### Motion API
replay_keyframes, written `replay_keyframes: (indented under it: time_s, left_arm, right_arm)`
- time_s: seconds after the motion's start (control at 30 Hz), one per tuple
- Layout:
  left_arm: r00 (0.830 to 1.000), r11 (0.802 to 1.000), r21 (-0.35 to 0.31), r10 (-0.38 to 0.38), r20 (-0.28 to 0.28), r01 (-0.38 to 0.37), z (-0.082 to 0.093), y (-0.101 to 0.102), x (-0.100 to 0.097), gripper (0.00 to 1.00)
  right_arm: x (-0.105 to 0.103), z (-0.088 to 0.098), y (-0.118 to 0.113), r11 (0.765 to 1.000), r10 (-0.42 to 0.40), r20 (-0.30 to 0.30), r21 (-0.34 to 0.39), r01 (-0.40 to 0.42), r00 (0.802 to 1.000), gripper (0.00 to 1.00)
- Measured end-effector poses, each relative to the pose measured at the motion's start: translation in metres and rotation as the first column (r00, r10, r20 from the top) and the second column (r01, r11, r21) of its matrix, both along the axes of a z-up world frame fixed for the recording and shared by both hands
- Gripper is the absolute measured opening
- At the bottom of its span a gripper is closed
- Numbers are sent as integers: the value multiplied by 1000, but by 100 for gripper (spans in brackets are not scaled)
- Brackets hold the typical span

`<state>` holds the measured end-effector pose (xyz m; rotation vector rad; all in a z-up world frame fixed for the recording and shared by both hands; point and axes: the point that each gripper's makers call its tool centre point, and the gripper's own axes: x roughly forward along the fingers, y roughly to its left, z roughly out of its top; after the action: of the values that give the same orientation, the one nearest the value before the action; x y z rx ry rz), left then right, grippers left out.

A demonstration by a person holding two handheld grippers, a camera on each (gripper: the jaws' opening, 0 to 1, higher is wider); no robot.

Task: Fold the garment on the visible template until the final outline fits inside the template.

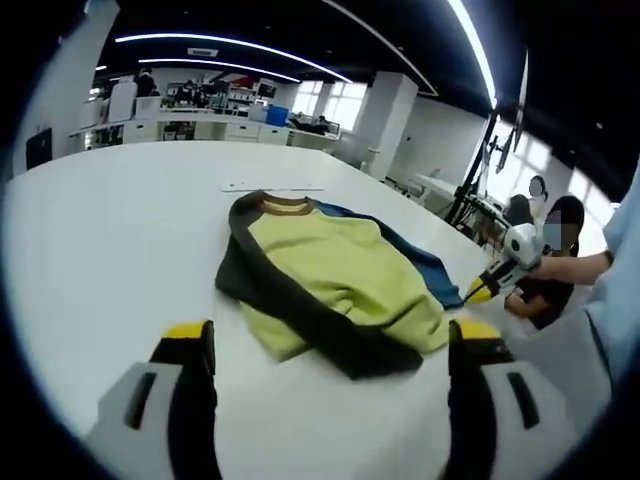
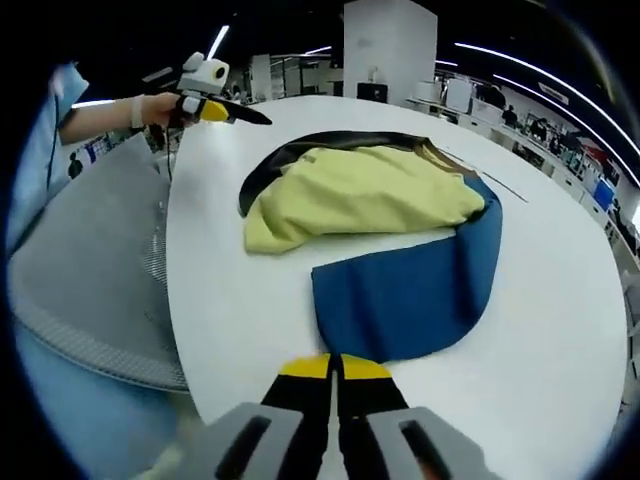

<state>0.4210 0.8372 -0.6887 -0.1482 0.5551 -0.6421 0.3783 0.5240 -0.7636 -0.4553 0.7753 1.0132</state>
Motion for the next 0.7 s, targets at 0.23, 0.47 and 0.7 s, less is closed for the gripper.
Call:
replay_keyframes:
  time_s: [0.23,0.47,0.7]
  left_arm:
    - [1000,1000,-3,5,-5,-5,-1,1,0,94]
    - [1000,1000,0,5,-9,-5,-2,1,1,94]
    - [1000,1000,1,12,-21,-12,-4,2,1,94]
  right_arm:
    - [6,3,-45,997,-21,-3,-70,21,1000,0]
    - [23,7,-86,990,-32,5,-137,32,999,0]
    - [48,6,-127,976,-29,-1,-217,28,1000,0]
